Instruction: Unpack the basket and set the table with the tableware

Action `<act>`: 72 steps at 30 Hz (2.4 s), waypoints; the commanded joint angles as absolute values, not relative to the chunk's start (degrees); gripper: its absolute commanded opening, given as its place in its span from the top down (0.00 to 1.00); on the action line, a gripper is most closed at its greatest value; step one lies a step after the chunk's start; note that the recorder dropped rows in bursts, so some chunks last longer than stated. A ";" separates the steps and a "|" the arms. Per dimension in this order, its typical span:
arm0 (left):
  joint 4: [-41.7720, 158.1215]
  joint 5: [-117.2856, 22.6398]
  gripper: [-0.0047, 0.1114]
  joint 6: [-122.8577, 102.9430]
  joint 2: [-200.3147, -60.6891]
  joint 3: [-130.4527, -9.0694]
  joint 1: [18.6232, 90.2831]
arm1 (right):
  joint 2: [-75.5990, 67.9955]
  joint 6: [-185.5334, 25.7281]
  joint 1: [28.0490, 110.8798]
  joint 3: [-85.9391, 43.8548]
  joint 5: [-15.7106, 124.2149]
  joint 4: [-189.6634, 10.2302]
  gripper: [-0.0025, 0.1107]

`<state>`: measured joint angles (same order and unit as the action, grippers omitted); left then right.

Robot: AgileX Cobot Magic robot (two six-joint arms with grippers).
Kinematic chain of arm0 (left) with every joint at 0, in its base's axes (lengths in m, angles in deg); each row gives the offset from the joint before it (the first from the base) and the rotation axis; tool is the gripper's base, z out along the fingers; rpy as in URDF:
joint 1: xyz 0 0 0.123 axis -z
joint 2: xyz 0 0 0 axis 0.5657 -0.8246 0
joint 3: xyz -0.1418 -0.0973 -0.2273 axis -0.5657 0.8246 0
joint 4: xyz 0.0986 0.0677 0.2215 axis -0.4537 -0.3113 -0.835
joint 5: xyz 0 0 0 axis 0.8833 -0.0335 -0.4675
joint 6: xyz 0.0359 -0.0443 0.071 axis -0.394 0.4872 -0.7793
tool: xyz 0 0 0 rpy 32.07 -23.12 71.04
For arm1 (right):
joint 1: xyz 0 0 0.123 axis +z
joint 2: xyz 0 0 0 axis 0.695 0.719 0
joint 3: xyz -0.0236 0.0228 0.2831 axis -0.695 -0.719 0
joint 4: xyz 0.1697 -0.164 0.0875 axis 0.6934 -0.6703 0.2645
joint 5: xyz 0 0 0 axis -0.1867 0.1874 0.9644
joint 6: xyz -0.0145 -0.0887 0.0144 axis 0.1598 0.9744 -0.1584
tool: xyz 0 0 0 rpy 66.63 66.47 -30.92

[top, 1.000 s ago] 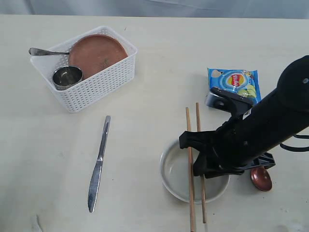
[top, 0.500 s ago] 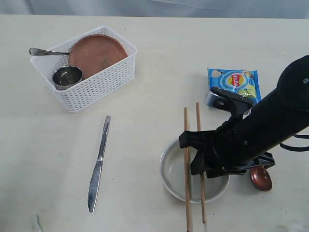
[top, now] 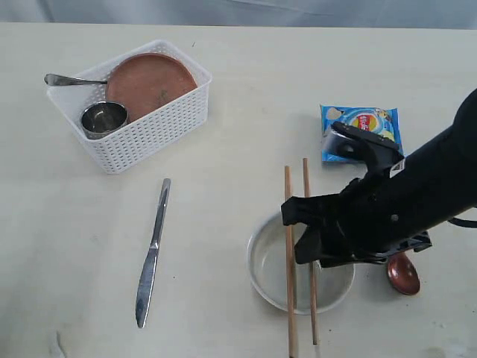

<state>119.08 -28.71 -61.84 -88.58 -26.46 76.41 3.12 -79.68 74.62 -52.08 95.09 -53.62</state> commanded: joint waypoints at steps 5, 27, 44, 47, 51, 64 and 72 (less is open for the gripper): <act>119.36 -28.29 0.96 -61.46 -88.27 -26.17 76.29 | -2.57 -85.15 80.47 -37.76 113.30 -69.72 0.68; 119.36 -28.29 0.96 -59.01 -88.27 -26.17 76.29 | 5.24 -108.13 91.32 -34.84 105.91 -86.64 0.44; 119.47 -28.29 0.96 -57.30 -88.27 -26.17 76.29 | 11.08 -132.45 102.09 -39.33 103.58 -103.69 0.44; 119.47 -28.29 0.96 -56.83 -88.27 -26.17 76.29 | 11.07 -132.83 102.09 -41.35 101.15 -102.68 0.44; 119.47 -28.29 0.96 -56.83 -88.27 -26.17 76.29 | 11.44 -133.19 102.09 -42.01 97.62 -101.00 0.44; 119.47 -28.14 0.96 -56.44 -88.27 -26.17 76.29 | 11.44 -135.45 102.09 -42.01 96.75 -101.00 0.44; 119.47 -28.33 0.96 -56.45 -88.27 -26.17 76.29 | 11.44 -135.45 102.09 -42.01 96.75 -101.00 0.44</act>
